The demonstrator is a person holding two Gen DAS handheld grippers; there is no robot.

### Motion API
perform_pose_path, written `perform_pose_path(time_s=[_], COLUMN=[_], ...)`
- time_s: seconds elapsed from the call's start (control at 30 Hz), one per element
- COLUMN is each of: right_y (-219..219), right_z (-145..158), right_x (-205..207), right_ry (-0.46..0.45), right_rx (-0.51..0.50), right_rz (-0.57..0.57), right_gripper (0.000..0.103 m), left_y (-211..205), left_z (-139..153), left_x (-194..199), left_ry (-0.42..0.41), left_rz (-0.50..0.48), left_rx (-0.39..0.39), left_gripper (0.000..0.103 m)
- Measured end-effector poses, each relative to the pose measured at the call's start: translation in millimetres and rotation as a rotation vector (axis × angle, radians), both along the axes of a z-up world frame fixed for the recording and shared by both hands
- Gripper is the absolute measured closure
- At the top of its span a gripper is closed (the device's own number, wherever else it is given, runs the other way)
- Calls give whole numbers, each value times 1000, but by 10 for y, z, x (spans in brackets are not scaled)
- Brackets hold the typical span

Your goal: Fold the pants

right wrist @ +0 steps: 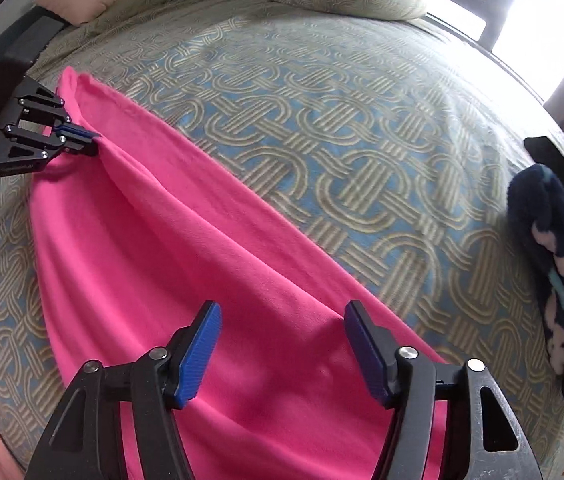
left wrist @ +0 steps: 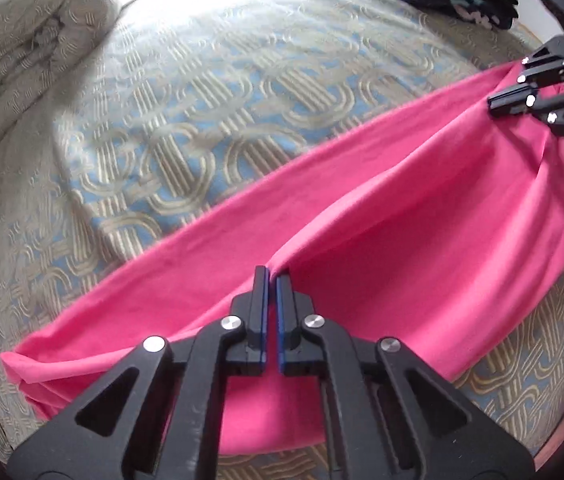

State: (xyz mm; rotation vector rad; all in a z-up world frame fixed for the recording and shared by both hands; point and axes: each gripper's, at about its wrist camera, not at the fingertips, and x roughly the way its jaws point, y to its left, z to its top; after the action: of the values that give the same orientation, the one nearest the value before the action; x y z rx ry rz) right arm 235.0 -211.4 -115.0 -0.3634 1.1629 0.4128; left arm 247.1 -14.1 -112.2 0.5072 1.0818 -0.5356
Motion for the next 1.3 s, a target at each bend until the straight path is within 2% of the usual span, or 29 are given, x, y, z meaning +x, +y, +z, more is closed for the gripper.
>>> perform_pose_path(time_s=[0.03,0.07,0.13,0.27,0.33,0.43,0.6,0.7,0.77,0.83,0.87,0.9,0.97,1.03,1.07,1.13,1.17,1.2,1.23,1.27,1.3], right_y=[-15,-35,-101,-389,-614,-1066,-2062,-2551,-2716,-2769,-2741,-2701,-2735,-2853,-2902,-2916,-2885,-2853,-2827,-2807,-2808], right_z=[-10,26,91,190,277,410,538,536,455,350,293,254,208,158,121,67,65,68,75,89,132], right_x=[25,26,56,206,166,-24,-556,-839,-929,-941,-918,-873,-818,-784,-755,-747,-751,-766,-796,-854,-928], right_ry=[5,-27,-80,-102,-103,-135,-171,-160,-125,-90,-85,-83,-112,-113,-101,-83,-84,-80,-78,-86,-102], right_rx=[2,13,18,55,74,28,-81,-2,123,207,202,174,128,167,189,192,171,144,124,109,102], right_rz=[-21,-28,-71,-230,-307,-434,-666,-783,-826,-818,-802,-798,-856,-928,-956,-946,-927,-913,-906,-905,-913], right_gripper=[98,102,103,102,97,85,44,38,33,34,53,96,96,96,94,90,85,76,71,60,52], left_y=[24,52,65,-84,-144,-158,-123,-143,-181,-203,-208,-204,-181,-166,-180,-209,-226,-241,-280,-336,-400], left_z=[49,112,170,9,-99,-187,-155,-166,-165,-182,-182,-175,-91,49,148,293,357,398,442,475,493], left_x=[28,84,230,402,437,429,387,420,440,472,501,510,504,421,319,119,9,-70,-153,-281,-422], left_ry=[-10,-20,-32,-44,-31,-20,-3,-1,-6,-19,-25,-32,-48,-90,-146,-198,-200,-202,-202,-187,-143], left_rz=[9,19,45,75,69,63,56,66,80,103,126,145,193,216,215,168,134,110,86,56,16], left_rx=[-15,-36,-53,7,30,42,31,53,66,76,87,91,68,48,53,46,23,10,-1,-24,-73], left_gripper=[99,99,99,99,99,99,98,97,97,96,95,93,91,86,85,69,64,57,57,57,57])
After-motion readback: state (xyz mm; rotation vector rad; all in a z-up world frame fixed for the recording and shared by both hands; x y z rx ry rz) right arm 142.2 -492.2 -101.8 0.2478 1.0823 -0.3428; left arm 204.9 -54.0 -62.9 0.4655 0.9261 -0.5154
